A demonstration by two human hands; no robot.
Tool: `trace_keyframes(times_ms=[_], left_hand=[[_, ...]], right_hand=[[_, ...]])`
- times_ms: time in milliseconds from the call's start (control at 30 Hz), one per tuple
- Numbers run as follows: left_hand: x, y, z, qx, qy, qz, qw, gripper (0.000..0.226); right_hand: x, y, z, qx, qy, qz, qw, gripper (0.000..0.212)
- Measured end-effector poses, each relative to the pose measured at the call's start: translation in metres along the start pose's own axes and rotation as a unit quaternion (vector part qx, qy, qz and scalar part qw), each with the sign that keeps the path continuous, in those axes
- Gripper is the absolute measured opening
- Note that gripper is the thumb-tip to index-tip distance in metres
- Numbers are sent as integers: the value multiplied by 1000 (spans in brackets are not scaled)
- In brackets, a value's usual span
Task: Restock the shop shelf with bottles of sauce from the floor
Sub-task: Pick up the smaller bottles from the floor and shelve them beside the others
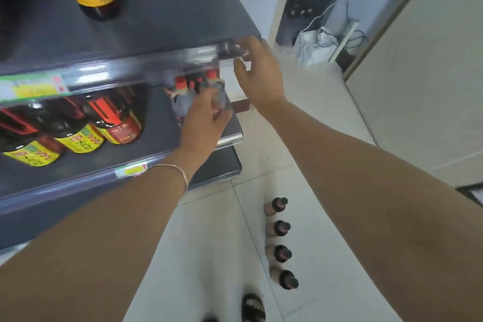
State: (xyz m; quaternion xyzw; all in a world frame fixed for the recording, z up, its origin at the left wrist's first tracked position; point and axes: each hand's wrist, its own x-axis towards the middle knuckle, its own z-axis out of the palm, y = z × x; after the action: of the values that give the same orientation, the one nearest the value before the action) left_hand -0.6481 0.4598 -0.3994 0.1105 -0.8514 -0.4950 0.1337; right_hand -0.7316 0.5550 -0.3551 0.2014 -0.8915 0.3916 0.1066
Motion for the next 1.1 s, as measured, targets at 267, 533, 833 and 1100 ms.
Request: trace_keyframes(times_ms=[267,533,833,1100], left_hand=[[-54,-37,136,26,-170,-27,985,33],[-106,-121,246,60,-263,-91,959,35],[-130,-237,350,125,-342,-128,923,36],[-137,-292,419,134,-295,-128,937,47]], right_hand=[[-107,151,-35,-76,-118,162,977,42],[-216,293,-11,-85,-205,292,930,46],[-321,428,74,-65,-255,412,873,47],[-388,509,129,-25,-378,427,821,77]])
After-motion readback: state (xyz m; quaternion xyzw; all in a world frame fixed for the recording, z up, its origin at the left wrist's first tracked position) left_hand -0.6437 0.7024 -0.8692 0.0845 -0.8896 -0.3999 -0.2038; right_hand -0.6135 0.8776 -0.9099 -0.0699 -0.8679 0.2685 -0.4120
